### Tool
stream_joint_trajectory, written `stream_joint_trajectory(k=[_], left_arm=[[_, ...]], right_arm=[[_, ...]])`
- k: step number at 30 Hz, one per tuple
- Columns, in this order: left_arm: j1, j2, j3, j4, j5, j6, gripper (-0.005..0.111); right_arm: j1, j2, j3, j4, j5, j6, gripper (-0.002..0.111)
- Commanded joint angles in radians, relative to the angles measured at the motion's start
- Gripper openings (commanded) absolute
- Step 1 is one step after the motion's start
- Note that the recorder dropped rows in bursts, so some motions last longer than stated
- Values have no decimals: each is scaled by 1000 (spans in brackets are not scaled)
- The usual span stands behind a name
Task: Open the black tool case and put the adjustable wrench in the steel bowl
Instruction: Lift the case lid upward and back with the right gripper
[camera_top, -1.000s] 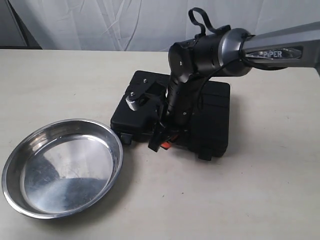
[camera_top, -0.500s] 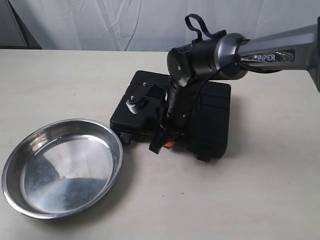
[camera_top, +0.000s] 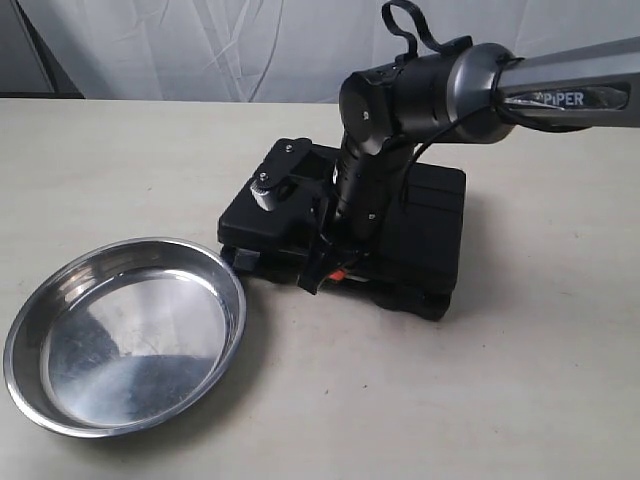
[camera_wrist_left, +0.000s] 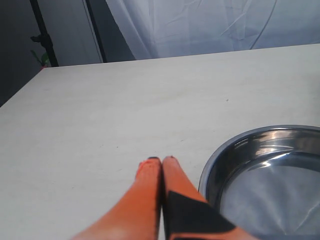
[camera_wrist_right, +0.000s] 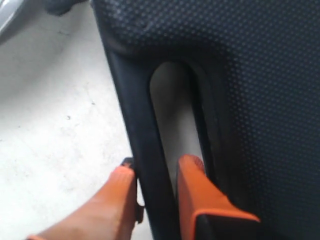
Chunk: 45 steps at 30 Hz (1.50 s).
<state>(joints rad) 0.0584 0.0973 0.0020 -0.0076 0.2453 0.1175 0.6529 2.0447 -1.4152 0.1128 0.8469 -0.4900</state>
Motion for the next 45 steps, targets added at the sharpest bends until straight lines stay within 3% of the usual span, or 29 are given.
stream_joint_trajectory(k=[1, 19, 24, 34, 45], left_arm=[[2, -4, -2, 1, -13, -6, 0], [2, -4, -2, 1, -13, -6, 0], [2, -4, -2, 1, -13, -6, 0], [2, -4, -2, 1, -13, -6, 0], [2, -4, -2, 1, -13, -6, 0]], right_arm=[[-2, -15, 5, 0, 28, 23, -1], [-2, -270, 5, -27, 56, 144, -1], [-2, -330, 5, -183, 47, 265, -1], [-32, -341, 5, -752, 26, 545, -1], [-183, -341, 5, -771, -58, 597, -1]])
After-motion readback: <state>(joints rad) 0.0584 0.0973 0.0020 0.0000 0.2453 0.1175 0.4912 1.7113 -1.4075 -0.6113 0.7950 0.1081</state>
